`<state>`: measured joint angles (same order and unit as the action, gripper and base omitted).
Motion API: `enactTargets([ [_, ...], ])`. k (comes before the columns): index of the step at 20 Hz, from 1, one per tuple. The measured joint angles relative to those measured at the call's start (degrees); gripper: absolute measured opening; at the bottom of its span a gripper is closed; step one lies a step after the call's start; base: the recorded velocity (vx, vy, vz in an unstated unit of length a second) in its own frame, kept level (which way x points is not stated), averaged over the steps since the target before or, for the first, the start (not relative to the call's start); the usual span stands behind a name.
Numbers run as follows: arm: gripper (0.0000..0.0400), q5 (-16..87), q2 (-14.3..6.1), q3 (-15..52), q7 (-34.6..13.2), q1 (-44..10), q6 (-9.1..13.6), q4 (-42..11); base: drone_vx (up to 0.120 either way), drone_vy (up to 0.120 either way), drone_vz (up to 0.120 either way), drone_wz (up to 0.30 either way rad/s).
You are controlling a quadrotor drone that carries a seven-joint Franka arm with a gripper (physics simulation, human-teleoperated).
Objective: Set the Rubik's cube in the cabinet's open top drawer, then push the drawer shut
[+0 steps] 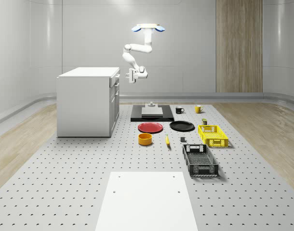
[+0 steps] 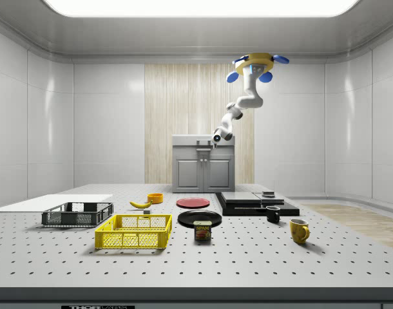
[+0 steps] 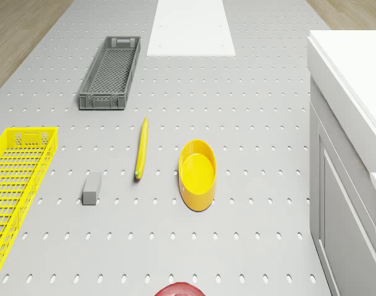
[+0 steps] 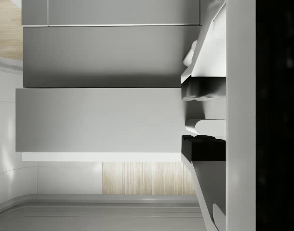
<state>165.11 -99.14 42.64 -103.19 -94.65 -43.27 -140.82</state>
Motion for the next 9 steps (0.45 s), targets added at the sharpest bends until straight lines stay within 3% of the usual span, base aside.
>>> enactTargets([
  [9,0.0105,0.15,0.02,0.49,0.73,0.49,-0.05,0.04,0.000,0.000,0.000,0.000],
])
